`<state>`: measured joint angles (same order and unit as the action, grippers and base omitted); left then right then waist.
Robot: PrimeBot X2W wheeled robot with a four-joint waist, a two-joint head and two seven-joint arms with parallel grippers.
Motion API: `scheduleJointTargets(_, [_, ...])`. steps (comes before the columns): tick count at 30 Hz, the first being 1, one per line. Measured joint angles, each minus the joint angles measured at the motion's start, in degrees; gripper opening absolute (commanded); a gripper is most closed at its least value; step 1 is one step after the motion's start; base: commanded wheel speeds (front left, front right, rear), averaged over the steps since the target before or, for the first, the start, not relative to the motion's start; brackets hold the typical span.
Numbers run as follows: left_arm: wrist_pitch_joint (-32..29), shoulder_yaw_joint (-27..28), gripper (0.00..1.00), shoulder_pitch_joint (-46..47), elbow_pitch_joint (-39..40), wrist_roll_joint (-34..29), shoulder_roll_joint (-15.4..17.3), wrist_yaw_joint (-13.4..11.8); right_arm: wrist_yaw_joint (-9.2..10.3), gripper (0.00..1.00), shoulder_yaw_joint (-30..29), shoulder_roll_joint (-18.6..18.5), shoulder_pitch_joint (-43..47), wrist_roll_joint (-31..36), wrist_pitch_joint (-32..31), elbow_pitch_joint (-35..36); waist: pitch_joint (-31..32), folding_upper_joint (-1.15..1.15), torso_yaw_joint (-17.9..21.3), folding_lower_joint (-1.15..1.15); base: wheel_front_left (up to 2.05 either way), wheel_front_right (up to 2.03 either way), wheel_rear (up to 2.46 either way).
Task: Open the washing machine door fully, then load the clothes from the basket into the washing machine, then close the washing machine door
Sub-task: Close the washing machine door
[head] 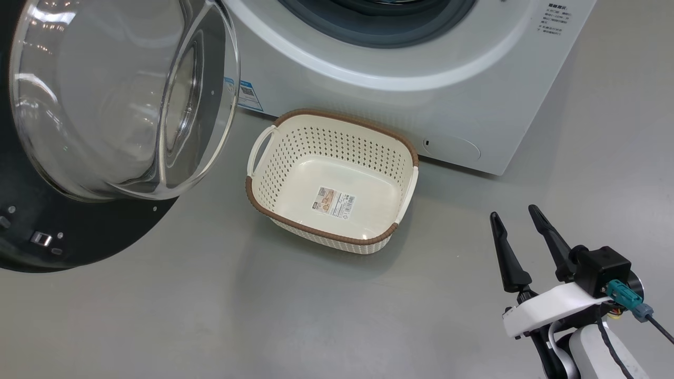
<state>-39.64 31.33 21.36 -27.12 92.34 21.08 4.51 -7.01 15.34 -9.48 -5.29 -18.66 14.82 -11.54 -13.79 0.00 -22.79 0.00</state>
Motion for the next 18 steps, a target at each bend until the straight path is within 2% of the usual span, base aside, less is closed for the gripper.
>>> scheduleJointTargets(18, [-14.21,-7.17,0.0,-1.1,5.3,4.68,-2.15,-0.19,0.0,1.0,-0.05,0.35,-0.01,-0.74,0.0,-0.52,0.14,0.0,-0.16,0.0,0.0,0.0,0.0])
